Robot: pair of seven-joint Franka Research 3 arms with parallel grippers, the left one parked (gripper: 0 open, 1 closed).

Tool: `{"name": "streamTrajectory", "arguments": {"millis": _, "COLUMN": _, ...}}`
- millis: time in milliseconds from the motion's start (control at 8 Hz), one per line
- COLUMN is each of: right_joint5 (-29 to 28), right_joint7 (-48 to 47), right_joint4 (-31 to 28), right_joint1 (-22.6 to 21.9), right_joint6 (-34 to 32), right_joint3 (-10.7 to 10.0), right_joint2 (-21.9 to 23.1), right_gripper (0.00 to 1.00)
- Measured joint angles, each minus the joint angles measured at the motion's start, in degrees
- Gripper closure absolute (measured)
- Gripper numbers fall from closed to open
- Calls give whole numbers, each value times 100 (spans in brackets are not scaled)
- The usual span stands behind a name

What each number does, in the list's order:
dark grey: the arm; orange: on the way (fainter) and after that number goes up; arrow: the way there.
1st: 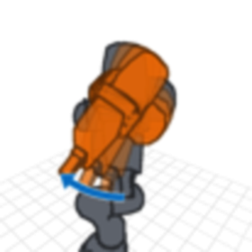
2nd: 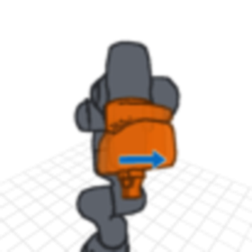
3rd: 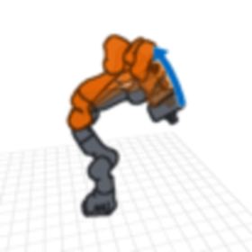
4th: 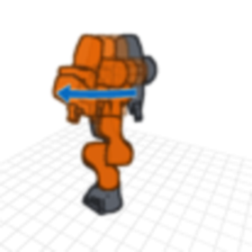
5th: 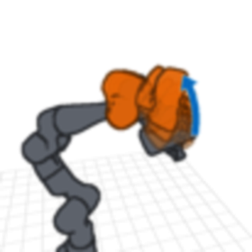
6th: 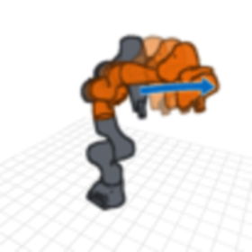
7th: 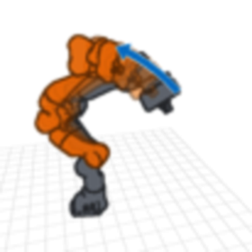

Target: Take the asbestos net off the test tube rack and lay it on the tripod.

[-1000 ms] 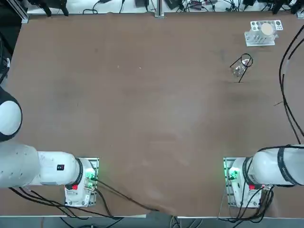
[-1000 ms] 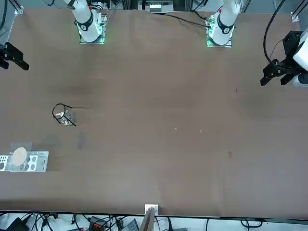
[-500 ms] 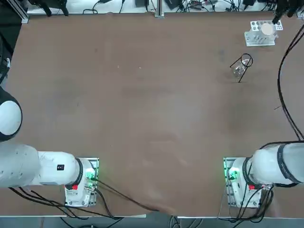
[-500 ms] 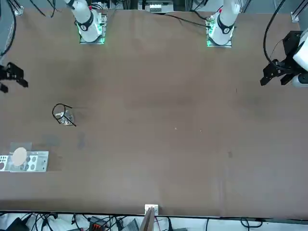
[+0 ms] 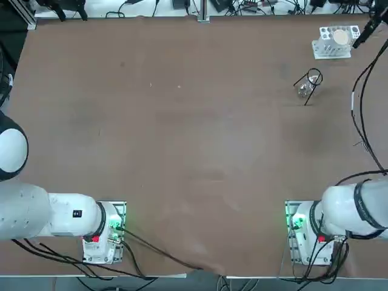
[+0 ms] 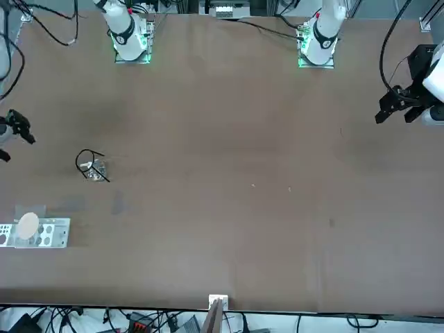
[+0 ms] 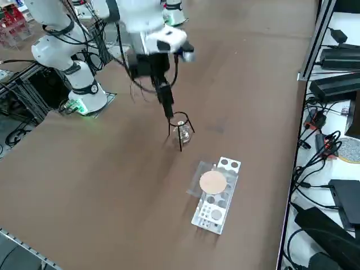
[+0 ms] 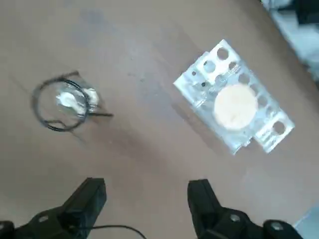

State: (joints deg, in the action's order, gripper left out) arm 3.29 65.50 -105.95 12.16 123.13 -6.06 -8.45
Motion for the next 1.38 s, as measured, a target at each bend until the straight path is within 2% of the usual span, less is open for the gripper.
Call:
{"name": "streamTrajectory", "arguments": {"millis": 250, "right_joint5": 0, "right_joint7": 1300, "right_joint4": -48, "right_joint1": 186, "right_joint6": 1059, "right_joint3": 0, "right_joint2": -423, "right_gripper": 0}}
{"name": "streamTrajectory", "arguments": {"millis": 500, "right_joint5": 0, "right_joint7": 2178, "right_joint4": -61, "right_joint1": 270, "right_joint6": 1973, "right_joint3": 0, "right_joint2": -851, "right_gripper": 0}}
{"name": "streamTrajectory", "arguments": {"millis": 1000, "right_joint5": 1, "right_joint7": 2783, "right_joint4": -70, "right_joint1": 281, "right_joint6": 3391, "right_joint3": 26, "right_joint2": -1584, "right_gripper": 6}}
{"name": "streamTrajectory", "arguments": {"millis": 1375, "right_joint5": 1, "right_joint7": 2843, "right_joint4": -287, "right_joint1": 280, "right_joint6": 4063, "right_joint3": 65, "right_joint2": -1839, "right_gripper": 7}}
